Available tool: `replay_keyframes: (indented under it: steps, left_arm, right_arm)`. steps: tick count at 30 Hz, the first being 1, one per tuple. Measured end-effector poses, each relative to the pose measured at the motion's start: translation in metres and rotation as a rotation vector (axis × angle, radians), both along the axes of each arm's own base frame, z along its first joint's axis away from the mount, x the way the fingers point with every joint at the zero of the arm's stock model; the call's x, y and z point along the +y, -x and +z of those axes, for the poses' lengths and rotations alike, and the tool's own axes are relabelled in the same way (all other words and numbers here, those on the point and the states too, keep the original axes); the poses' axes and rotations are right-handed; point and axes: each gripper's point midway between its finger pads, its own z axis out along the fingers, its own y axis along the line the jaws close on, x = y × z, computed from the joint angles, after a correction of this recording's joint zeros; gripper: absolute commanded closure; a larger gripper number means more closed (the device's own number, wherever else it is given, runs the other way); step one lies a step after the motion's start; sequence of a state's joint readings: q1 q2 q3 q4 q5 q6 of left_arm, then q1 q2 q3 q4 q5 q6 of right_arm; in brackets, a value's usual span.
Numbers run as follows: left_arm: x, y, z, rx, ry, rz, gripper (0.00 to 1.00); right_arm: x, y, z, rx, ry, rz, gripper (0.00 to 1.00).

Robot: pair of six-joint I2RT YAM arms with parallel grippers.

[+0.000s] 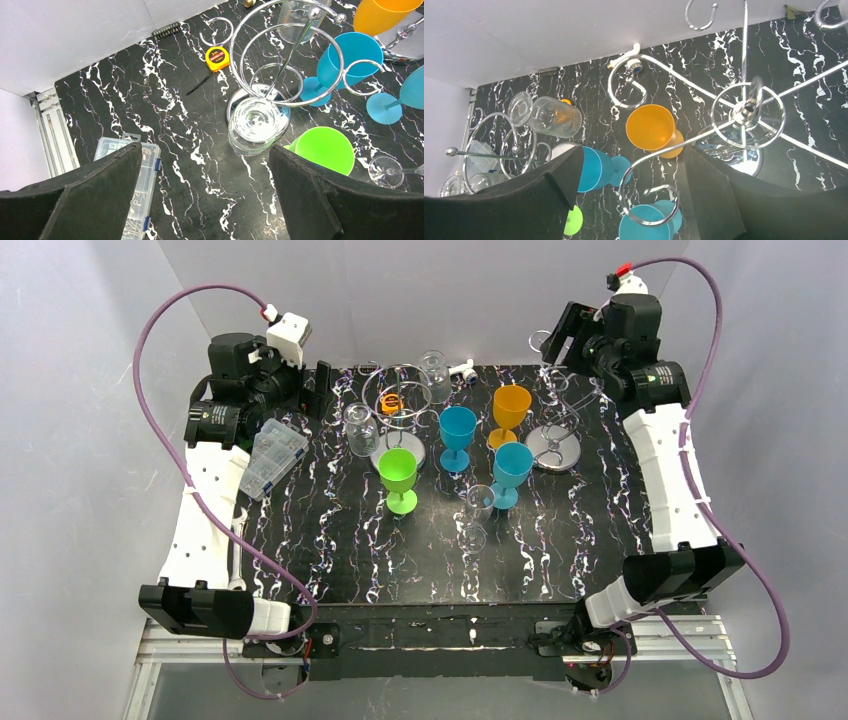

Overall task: Place the wine glass upside down on the wine glass rack
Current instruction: Move the wine rack to the center of the board, then pick up the wine glass at the center of the board.

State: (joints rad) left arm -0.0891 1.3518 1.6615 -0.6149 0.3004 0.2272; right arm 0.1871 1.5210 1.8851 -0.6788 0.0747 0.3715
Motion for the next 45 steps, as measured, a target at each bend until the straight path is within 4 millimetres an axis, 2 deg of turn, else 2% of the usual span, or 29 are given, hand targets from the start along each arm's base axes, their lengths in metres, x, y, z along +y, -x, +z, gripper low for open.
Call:
replay_keyframes:
  steps: [6,11,14,17,19,21,26,28,32,36,45]
  left_arm:
    - [0.000,0.002,-0.002,0.011,0.000,-0.001,0.02]
    - [-0.002,0.005,-0.002,0.024,0.006,-0.010,0.02]
    - [-0.002,0.008,0.000,0.027,0.008,-0.014,0.02]
    - [-0.003,0.010,0.002,0.027,0.010,-0.018,0.02]
    - [-0.003,0.012,0.004,0.028,0.010,-0.019,0.02]
    - [-0.003,0.015,0.007,0.024,0.012,-0.021,0.02]
    - [-0.003,0.022,0.011,0.021,0.015,-0.026,0.02]
    - [-0.004,0.024,0.011,0.024,0.018,-0.027,0.02]
    - [-0.004,0.025,0.010,0.031,0.022,-0.026,0.02]
    - [-0.004,0.027,0.009,0.037,0.022,-0.026,0.02]
    - [-0.005,0.033,0.012,0.032,0.026,-0.034,0.02]
  right_arm:
    - [-0.001,0.010,0.010,-0.018,-0.010,-0.001,0.16]
    - [0.009,0.034,0.029,-0.051,-0.031,0.032,0.22]
    - [0.039,0.061,0.038,-0.065,-0.029,0.112,0.30]
    - [0.084,0.096,0.034,-0.046,-0.024,0.255,0.38]
    - [0.108,0.119,0.016,0.002,-0.009,0.345,0.39]
    - [0.122,0.139,-0.013,0.082,0.025,0.408,0.39]
    - [0.127,0.174,-0.093,0.311,0.132,0.480,0.41]
    - [0.125,0.187,-0.114,0.382,0.168,0.501,0.42]
    - [0.123,0.205,-0.136,0.448,0.208,0.531,0.45]
    - [0.121,0.216,-0.146,0.477,0.228,0.547,0.51]
    - [0.111,0.215,-0.166,0.511,0.275,0.513,0.60]
